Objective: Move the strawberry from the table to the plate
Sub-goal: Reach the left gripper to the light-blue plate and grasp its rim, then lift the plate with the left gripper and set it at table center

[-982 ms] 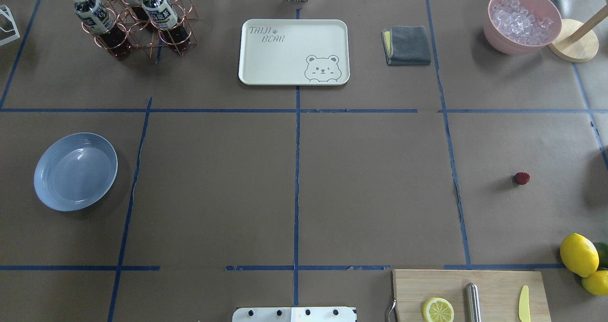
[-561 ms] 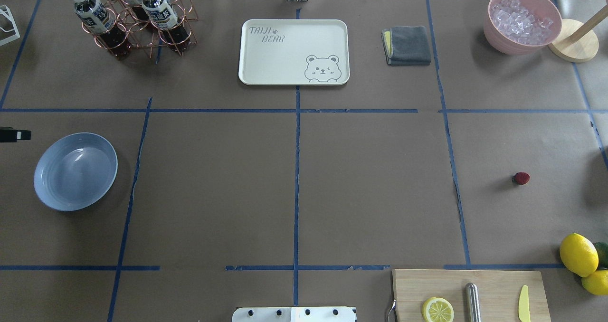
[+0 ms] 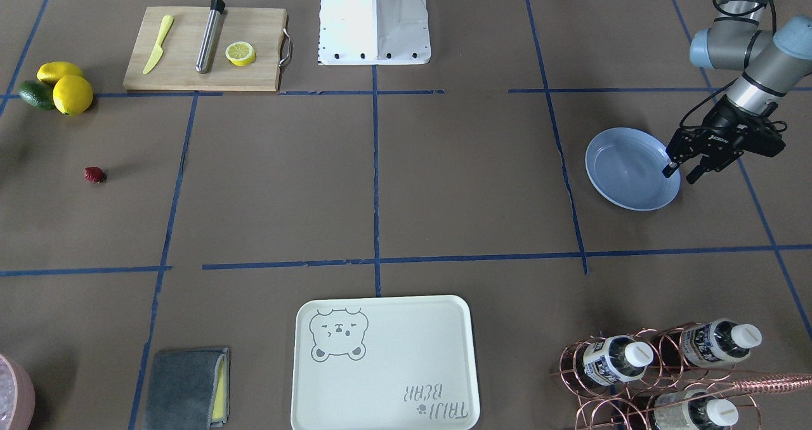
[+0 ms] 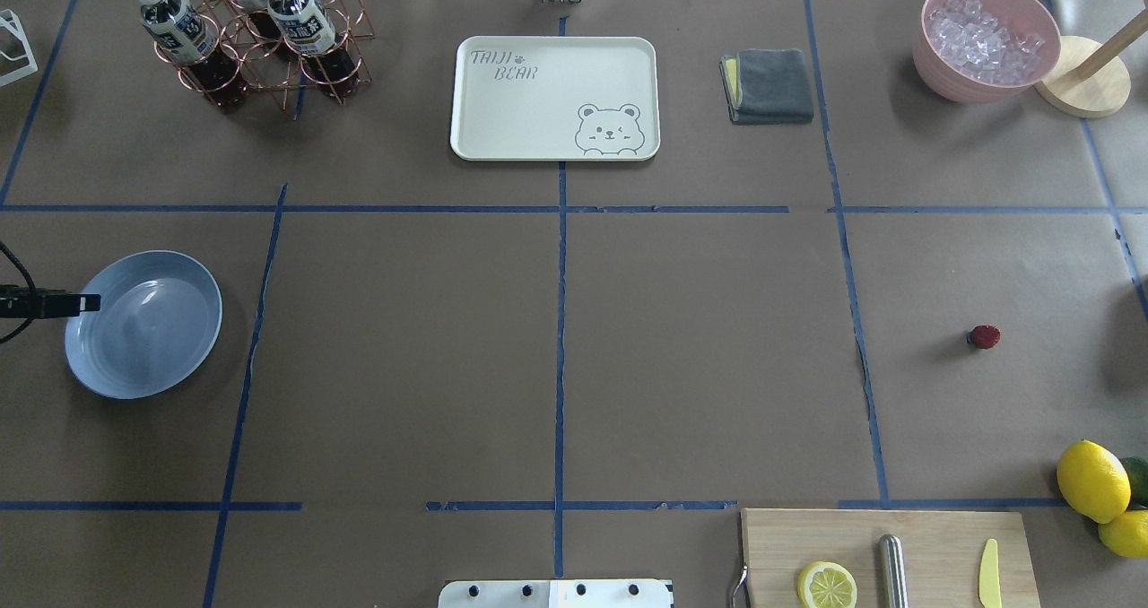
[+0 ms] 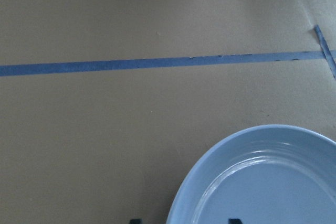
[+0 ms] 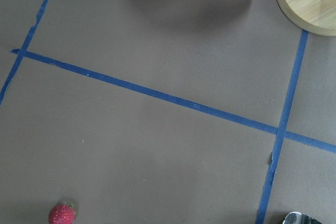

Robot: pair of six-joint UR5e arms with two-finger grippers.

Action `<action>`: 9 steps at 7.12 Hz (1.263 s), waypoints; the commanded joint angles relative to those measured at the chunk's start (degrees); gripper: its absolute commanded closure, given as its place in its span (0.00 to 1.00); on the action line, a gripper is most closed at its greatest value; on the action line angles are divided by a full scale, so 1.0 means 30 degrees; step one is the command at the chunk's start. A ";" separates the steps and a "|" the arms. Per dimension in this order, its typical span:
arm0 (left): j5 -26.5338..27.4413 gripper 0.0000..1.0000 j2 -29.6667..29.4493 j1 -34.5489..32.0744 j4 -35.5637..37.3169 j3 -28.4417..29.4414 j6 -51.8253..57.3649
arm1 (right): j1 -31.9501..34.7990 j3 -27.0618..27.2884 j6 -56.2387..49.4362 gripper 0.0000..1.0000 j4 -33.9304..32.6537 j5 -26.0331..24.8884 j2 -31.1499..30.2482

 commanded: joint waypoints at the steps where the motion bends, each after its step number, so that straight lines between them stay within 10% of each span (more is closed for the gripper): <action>1: -0.0012 0.93 0.0056 0.0136 -0.0046 -0.0032 0.0059 | 0.0000 -0.0001 0.0022 0.00 0.0001 0.0000 -0.0005; 5: -0.0709 1.00 -0.0090 0.0166 0.0911 -0.2272 0.0089 | 0.0000 -0.0001 0.0110 0.00 0.0001 0.0000 0.0025; 9: -0.0080 1.00 -0.4063 0.1036 0.7922 -0.7063 -0.1369 | 0.0000 -0.0001 0.0372 0.00 0.0000 0.0088 -0.0033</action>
